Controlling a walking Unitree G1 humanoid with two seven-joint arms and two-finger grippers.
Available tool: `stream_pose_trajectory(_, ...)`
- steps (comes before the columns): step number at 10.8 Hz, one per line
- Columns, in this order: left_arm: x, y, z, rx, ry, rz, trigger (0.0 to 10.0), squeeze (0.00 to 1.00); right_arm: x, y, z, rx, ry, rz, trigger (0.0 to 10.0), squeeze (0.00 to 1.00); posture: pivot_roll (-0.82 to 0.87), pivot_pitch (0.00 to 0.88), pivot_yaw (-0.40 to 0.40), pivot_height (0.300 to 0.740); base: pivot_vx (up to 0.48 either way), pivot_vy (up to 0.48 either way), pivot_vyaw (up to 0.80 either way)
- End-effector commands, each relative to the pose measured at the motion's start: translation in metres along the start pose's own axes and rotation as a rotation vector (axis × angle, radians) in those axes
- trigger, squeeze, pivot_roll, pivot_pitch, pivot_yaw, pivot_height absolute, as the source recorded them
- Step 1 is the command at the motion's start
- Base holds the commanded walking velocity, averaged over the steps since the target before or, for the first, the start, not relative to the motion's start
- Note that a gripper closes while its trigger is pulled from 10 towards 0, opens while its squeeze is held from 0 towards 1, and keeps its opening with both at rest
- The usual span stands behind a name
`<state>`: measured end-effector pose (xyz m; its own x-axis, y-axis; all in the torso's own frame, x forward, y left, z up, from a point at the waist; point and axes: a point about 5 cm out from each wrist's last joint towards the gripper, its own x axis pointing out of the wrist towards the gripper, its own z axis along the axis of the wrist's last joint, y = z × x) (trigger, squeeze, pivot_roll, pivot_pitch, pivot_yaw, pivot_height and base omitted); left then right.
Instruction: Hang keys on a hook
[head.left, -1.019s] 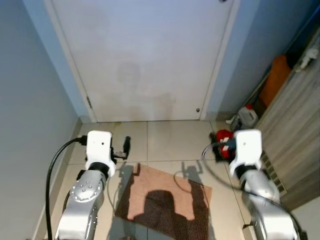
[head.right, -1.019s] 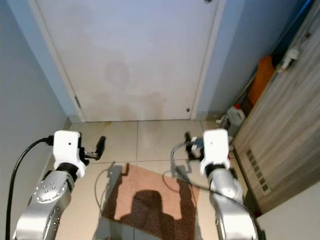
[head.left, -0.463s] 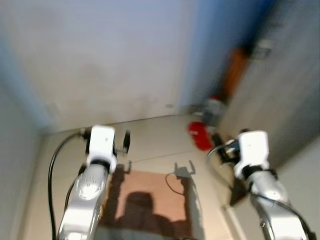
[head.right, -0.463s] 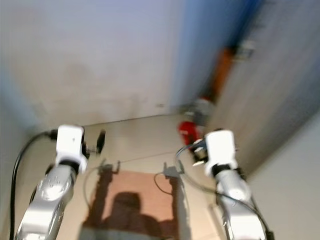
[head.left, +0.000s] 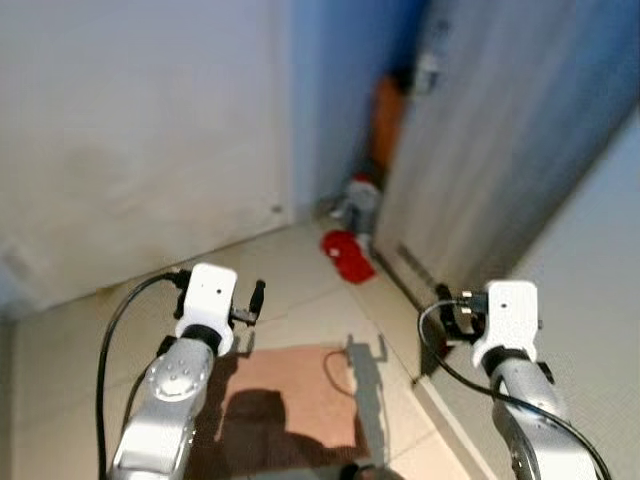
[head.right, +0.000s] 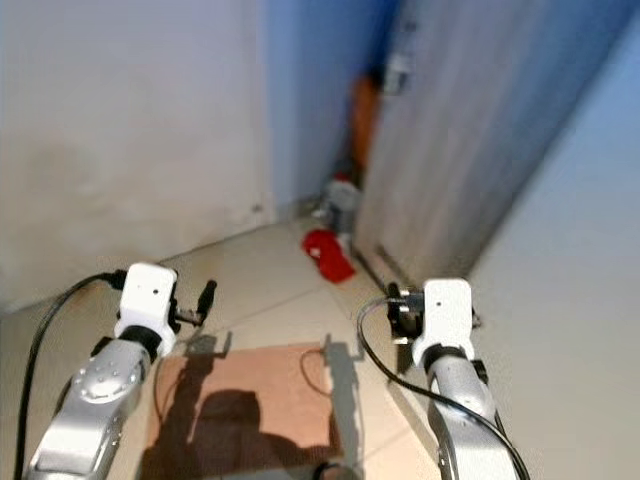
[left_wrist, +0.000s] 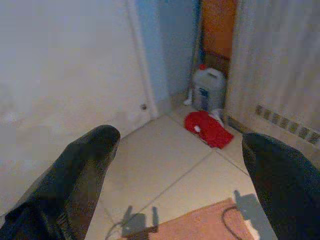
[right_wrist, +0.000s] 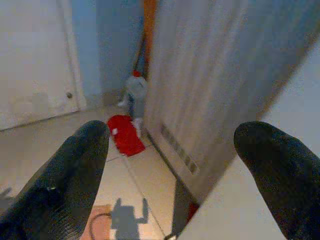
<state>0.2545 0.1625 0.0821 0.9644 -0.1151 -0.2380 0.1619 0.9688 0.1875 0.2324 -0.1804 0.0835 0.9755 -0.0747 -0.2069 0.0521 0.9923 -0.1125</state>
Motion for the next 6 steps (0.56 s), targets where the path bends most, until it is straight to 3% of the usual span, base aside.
stream_pose_trajectory(1,0.003,0.003,0.003,0.009,-0.008,0.016,10.0,0.00,0.001,-0.004,0.010,-0.001,-0.036,-0.026,10.0,0.00,-0.11,0.000,0.025,0.740,0.000,0.000,-0.80)
stream_pose_trajectory(4,0.009,-0.005,0.014,-0.097,-0.043,0.021,10.0,0.00,0.004,0.010,0.012,-0.037,-0.047,0.047,10.0,0.00,-0.10,0.000,0.024,0.740,0.000,0.000,-0.80)
stream_pose_trajectory(5,0.008,-0.001,0.011,-0.152,-0.021,0.023,10.0,0.00,0.008,0.006,0.015,-0.034,-0.054,0.030,10.0,0.00,-0.09,0.000,0.024,0.740,0.000,0.000,-0.80)
stream_pose_trajectory(6,0.006,0.010,0.007,-0.137,-0.010,0.056,10.0,0.00,0.008,0.000,0.015,-0.029,-0.047,0.010,10.0,0.00,-0.10,0.000,0.017,0.740,0.000,0.000,-0.80)
